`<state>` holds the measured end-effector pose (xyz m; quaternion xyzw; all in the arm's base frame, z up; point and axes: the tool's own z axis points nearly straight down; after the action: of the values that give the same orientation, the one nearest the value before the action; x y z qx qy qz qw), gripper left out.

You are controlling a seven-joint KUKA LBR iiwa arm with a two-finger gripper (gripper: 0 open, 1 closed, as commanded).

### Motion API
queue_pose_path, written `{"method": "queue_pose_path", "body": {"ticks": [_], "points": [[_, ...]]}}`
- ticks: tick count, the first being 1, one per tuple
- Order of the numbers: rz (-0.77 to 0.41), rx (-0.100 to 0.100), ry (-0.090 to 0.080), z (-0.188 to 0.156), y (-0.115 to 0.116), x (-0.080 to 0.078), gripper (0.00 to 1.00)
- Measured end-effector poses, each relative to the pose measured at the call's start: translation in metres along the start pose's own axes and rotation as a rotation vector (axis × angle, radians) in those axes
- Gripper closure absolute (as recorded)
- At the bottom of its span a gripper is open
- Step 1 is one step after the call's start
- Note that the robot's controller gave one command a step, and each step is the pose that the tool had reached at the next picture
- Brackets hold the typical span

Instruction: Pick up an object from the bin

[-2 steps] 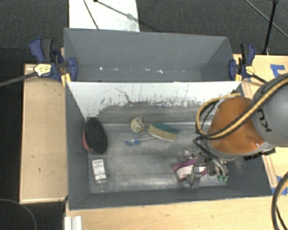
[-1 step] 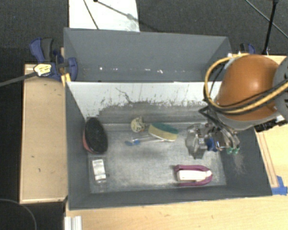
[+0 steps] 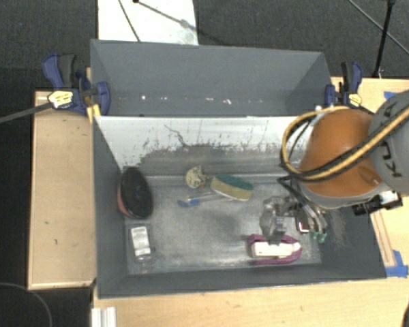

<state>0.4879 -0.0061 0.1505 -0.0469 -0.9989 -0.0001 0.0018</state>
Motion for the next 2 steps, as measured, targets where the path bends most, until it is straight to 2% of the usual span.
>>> {"method": "queue_pose_path", "body": {"ticks": [1,2], "points": [[0.323,0.0,-0.009,0.02,-0.03,-0.029,1.0],[0.725,0.0,-0.002,0.039,-0.051,-0.009,1.0]]}}
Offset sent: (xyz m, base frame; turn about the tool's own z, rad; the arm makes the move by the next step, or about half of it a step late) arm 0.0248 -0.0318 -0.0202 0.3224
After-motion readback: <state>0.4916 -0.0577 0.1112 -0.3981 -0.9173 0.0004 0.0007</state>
